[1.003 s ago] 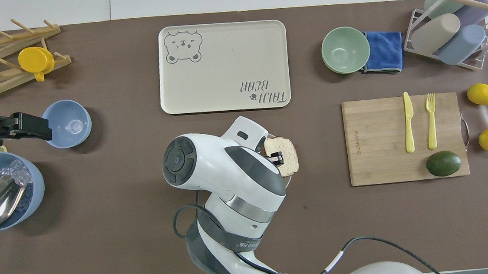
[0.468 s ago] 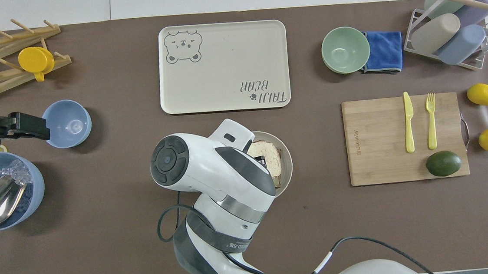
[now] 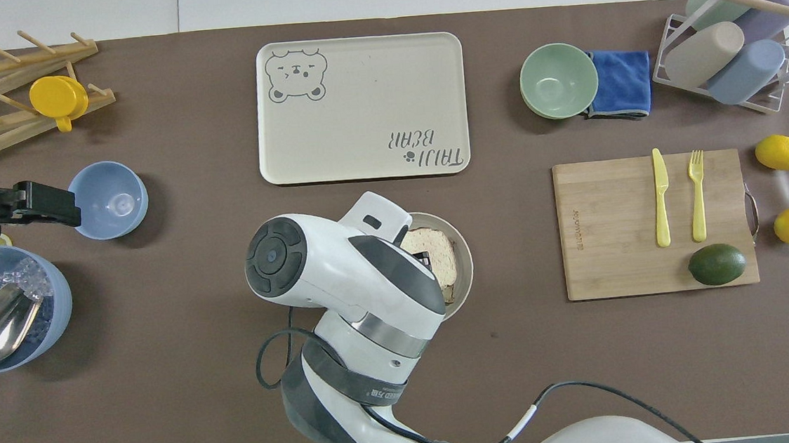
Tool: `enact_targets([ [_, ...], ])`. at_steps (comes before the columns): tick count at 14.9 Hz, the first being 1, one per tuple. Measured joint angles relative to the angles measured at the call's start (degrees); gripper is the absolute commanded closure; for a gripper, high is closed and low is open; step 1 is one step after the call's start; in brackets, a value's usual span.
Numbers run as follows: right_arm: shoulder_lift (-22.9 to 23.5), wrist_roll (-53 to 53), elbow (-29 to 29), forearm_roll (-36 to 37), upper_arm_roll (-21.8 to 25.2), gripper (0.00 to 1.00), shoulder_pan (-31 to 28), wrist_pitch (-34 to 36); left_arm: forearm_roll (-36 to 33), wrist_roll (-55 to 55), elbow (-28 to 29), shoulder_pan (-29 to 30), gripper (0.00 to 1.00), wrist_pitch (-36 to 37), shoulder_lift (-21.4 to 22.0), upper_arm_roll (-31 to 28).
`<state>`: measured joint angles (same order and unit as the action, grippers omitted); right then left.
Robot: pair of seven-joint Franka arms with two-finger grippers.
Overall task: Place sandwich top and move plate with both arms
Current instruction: 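Carry the bread slice over the egg plate with the right gripper, then lower the bread onto the egg and open the right gripper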
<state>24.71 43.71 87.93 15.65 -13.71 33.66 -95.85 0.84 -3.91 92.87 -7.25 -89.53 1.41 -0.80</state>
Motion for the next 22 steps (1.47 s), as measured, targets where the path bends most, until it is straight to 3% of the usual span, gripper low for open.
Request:
enact_targets([
  [6,-0.08,0.07,2.79,-2.20,0.00,1.00,-0.24,-4.44,0.00,0.00,0.00,0.04,0.00,0.00,0.00,0.00],
  [11,-0.15,0.08,3.53,-5.78,0.09,0.39,-1.57,-7.30,0.00,-0.01,0.00,0.05,0.00,-0.22,0.00,0.00],
  [12,-0.15,0.09,3.57,-6.19,0.08,0.34,-1.56,-7.51,0.00,-0.01,0.00,0.05,0.00,-0.24,0.00,0.00],
  [19,-0.86,0.11,2.64,-8.83,0.21,0.31,-1.66,-7.77,0.00,-0.03,0.00,0.05,0.00,-0.61,0.00,0.01],
  [20,-1.26,0.11,2.18,-8.90,0.36,0.24,-2.27,-7.77,0.00,-0.03,0.00,0.05,0.00,-0.75,0.00,0.01],
  [22,-2.84,-0.69,1.43,-9.19,0.52,0.00,-5.34,-7.76,0.00,-0.07,0.02,0.05,0.00,-1.22,0.00,0.01],
])
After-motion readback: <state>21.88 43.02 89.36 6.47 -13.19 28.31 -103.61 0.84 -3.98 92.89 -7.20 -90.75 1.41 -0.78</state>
